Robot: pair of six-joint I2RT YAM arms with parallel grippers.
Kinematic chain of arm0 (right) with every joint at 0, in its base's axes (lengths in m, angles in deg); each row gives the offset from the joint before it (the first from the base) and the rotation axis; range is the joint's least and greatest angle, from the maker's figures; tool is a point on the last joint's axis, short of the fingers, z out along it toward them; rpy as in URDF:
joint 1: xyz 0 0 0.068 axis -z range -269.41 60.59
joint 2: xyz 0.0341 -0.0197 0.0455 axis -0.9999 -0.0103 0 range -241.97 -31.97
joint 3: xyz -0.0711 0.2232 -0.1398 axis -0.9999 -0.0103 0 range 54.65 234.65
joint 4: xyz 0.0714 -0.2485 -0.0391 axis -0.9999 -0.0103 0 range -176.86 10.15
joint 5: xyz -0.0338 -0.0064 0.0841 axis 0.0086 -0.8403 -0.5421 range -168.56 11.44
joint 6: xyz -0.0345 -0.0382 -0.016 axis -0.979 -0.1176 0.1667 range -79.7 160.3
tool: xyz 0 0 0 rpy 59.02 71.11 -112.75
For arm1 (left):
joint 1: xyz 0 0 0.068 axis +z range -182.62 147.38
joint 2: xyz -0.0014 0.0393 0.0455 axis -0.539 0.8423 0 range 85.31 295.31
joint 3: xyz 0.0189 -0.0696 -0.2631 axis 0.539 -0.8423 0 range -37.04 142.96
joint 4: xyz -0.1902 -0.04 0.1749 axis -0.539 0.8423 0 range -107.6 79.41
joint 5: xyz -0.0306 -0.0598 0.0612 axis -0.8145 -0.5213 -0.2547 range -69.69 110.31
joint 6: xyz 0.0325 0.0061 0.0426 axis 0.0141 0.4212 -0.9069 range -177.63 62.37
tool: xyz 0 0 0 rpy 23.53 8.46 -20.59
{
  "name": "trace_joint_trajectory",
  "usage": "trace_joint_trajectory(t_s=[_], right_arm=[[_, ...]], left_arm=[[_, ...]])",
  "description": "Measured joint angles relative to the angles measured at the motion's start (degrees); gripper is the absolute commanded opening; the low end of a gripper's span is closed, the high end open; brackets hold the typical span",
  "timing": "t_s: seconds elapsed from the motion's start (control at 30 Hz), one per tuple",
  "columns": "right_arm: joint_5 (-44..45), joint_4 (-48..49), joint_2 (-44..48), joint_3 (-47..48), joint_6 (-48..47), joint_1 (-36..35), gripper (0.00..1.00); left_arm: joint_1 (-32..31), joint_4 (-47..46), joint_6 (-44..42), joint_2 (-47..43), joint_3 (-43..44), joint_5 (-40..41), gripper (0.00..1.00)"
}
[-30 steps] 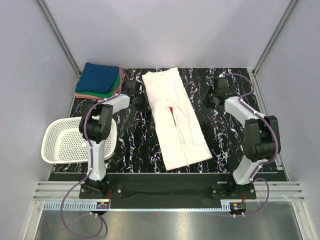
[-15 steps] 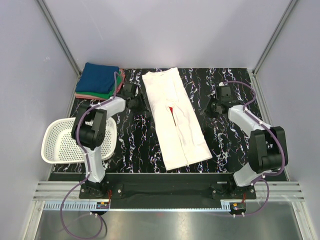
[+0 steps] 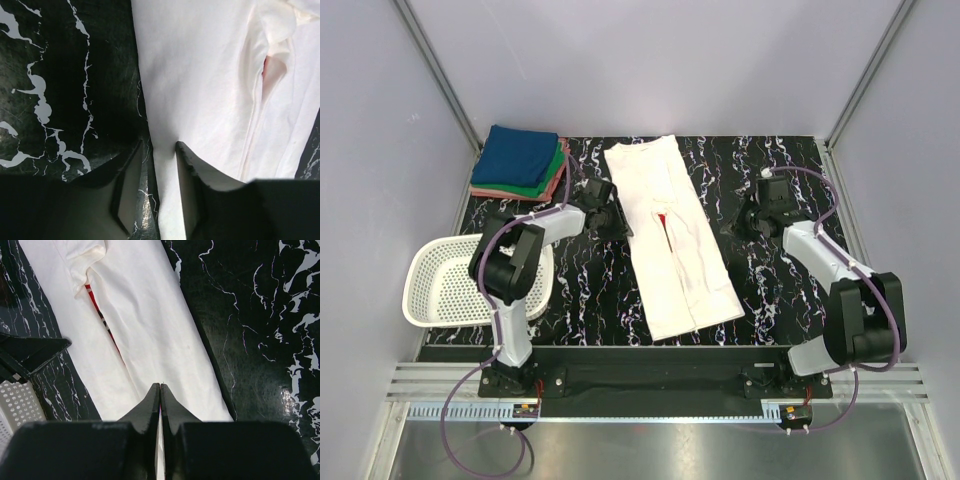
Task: Fold and stack the t-shirts
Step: Fold the tshirt
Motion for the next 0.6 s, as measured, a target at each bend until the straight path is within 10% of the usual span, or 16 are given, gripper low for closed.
trace_joint_trajectory(t_s=[0.23, 0.6], right_arm=[[-0.15, -0.31, 3.34, -0.66, 0.07, 0.0, 0.08], [-3.39, -1.11, 7.37, -2.78, 0.5, 0.0, 0.16]], left_arm=[[-0.31, 1.73, 0.04, 0.15, 0.04, 1.55, 0.02], [0.37, 12.13, -6.36, 5.77, 11.56, 3.02, 0.0]])
